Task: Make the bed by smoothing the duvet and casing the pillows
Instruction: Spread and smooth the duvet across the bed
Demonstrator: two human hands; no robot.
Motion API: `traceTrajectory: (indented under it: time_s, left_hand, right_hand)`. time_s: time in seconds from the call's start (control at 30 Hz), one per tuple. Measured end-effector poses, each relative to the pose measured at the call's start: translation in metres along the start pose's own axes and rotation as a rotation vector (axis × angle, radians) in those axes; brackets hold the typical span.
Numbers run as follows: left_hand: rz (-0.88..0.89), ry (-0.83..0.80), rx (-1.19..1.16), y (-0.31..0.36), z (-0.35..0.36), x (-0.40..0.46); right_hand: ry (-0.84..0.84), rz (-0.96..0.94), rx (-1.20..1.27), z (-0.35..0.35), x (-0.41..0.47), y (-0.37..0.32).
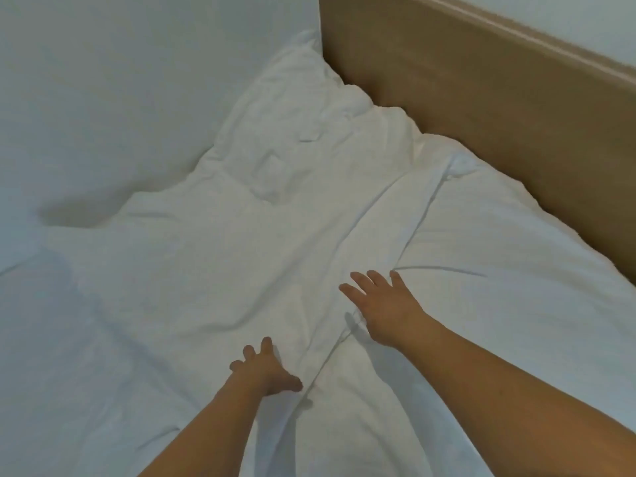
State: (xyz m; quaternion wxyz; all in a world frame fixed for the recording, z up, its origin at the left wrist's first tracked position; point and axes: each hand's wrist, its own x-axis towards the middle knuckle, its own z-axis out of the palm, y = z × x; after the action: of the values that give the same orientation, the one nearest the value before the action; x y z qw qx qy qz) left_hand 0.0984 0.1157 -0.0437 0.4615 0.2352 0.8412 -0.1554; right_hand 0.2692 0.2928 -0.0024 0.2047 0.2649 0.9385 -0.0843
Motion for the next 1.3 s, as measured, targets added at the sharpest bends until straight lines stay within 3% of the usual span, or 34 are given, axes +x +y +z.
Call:
traceTrajectory:
  time_s: [0.1,0.23,0.43,0.53,0.63,0.77,0.83,0.97,1.03,1.1,1.17,1.23,1.3]
  left_hand:
    - [-0.044,-0.052,0.063,-0.021,0.039,0.067]
    - [0.089,0.176,0.187,-0.03,0.092,0.168]
    - [0.007,0.346,0.311,-0.005,0.107,0.245]
    - [0.007,0.313,0.33,-0.002,0.103,0.243]
    - [0.064,0.242,0.261,-0.013,0.079,0.215]
    - [0.15,0.196,0.264,-0.031,-0.036,0.145]
    - [0.146,0.459,0.419,-0.01,-0.145,0.11]
    - [0.344,1.357,0.555,0.096,-0.384,0.011]
    - [0.375,1.557,0.474,0.157,-0.45,-0.028]
    - [0.328,1.563,0.361,0.198,-0.46,-0.031]
    - [0.333,1.481,0.235,0.213,-0.441,0.01]
    - [0.349,1.288,0.11,0.208,-0.411,0.074]
    - [0.329,1.073,0.039,0.197,-0.401,0.142]
  right_hand:
    - [-0.084,-0.123,-0.099,0.048,0.06,-0.025]
    - [-0.149,-0.22,-0.229,0.148,0.142,-0.039]
    - [0.008,-0.166,-0.071,0.214,0.211,-0.044]
    - [0.018,-0.155,-0.066,0.213,0.212,-0.046]
    - [-0.082,-0.095,-0.063,0.187,0.198,-0.056]
    - [-0.231,-0.031,0.121,0.093,0.177,-0.065]
    - [-0.143,0.035,0.315,0.016,0.186,-0.052]
    - [0.426,0.366,0.582,-0.197,0.256,0.04]
    - [0.597,0.594,0.629,-0.304,0.276,0.091]
    - [0.675,0.664,0.43,-0.348,0.285,0.112]
    - [0.711,0.501,0.226,-0.324,0.297,0.117]
    - [0.586,0.332,0.121,-0.252,0.318,0.123]
    - [0.388,0.296,0.038,-0.172,0.354,0.144]
